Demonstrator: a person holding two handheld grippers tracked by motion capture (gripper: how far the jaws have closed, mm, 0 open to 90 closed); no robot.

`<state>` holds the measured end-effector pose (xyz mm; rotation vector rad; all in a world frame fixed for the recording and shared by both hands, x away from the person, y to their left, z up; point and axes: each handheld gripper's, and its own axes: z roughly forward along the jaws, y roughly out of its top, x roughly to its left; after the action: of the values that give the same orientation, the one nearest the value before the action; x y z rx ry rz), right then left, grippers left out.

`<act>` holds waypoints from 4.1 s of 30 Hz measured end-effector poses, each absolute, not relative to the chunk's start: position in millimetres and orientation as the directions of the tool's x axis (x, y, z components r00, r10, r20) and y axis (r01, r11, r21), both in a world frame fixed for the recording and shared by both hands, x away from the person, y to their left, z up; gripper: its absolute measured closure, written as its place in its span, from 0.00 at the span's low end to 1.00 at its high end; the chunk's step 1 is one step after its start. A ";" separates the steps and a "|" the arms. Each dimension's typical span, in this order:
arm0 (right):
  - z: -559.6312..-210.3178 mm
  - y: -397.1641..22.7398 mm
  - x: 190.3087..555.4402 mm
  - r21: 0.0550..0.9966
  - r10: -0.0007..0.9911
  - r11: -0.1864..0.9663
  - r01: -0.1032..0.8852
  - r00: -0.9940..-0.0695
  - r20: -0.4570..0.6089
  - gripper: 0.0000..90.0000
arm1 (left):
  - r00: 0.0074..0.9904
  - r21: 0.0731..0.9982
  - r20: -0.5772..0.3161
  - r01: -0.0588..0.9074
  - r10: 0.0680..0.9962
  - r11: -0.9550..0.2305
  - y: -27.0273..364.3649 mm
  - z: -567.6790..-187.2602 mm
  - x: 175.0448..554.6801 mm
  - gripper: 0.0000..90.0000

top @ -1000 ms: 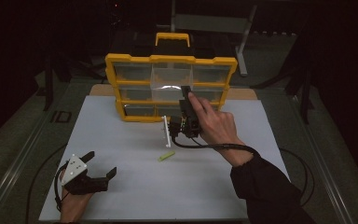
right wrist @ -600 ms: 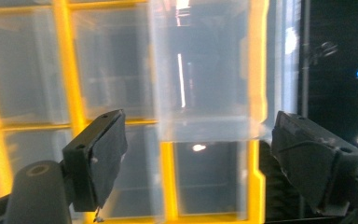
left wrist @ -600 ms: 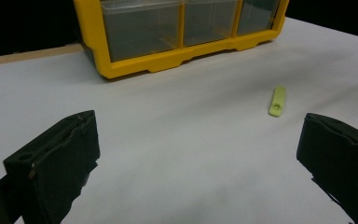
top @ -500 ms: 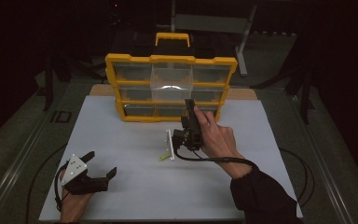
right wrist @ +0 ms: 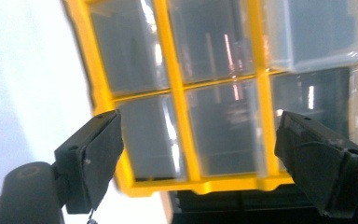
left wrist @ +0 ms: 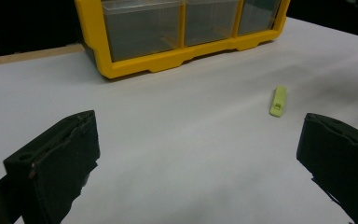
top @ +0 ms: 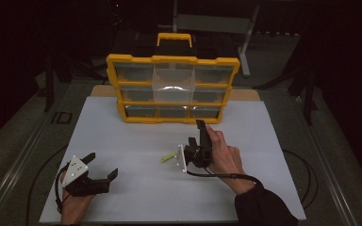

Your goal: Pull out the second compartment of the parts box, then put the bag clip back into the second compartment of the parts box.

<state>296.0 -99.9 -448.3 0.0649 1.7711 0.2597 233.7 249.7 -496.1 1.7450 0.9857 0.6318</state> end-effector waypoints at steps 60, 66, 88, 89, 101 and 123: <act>-485.1 -295.2 261.0 0.945 0.877 0.081 0.318 -0.473 0.084 0.12 | 0.679 0.824 0.002 0.414 0.734 -0.386 179.5 -432.5 299.4 0.00; -485.8 -293.7 260.9 0.944 0.874 0.103 0.314 -0.481 0.064 0.12 | 0.709 0.797 0.023 0.413 0.704 -0.442 162.7 -431.9 308.2 0.00; -487.2 -289.4 262.1 0.946 0.873 0.144 0.291 -0.488 0.018 0.11 | 0.787 0.681 -0.012 0.458 0.617 -0.571 109.0 -438.1 339.1 0.01; -487.3 -289.5 262.1 0.946 0.873 0.142 0.292 -0.487 0.019 0.11 | 0.788 0.676 -0.016 0.462 0.616 -0.574 107.3 -438.2 340.3 0.01; -487.8 -288.7 262.0 0.946 0.872 0.142 0.293 -0.489 0.021 0.11 | 0.808 0.580 -0.026 0.491 0.588 -0.650 88.7 -446.8 356.9 0.02; -488.0 -290.2 262.5 0.945 0.874 0.140 0.297 -0.486 0.023 0.11 | 0.846 0.419 -0.017 0.490 0.533 -0.764 54.5 -464.9 373.9 0.11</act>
<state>262.5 -290.2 -488.0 1.1194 1.8683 1.3496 373.9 54.5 -464.9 2.6099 0.7596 0.1433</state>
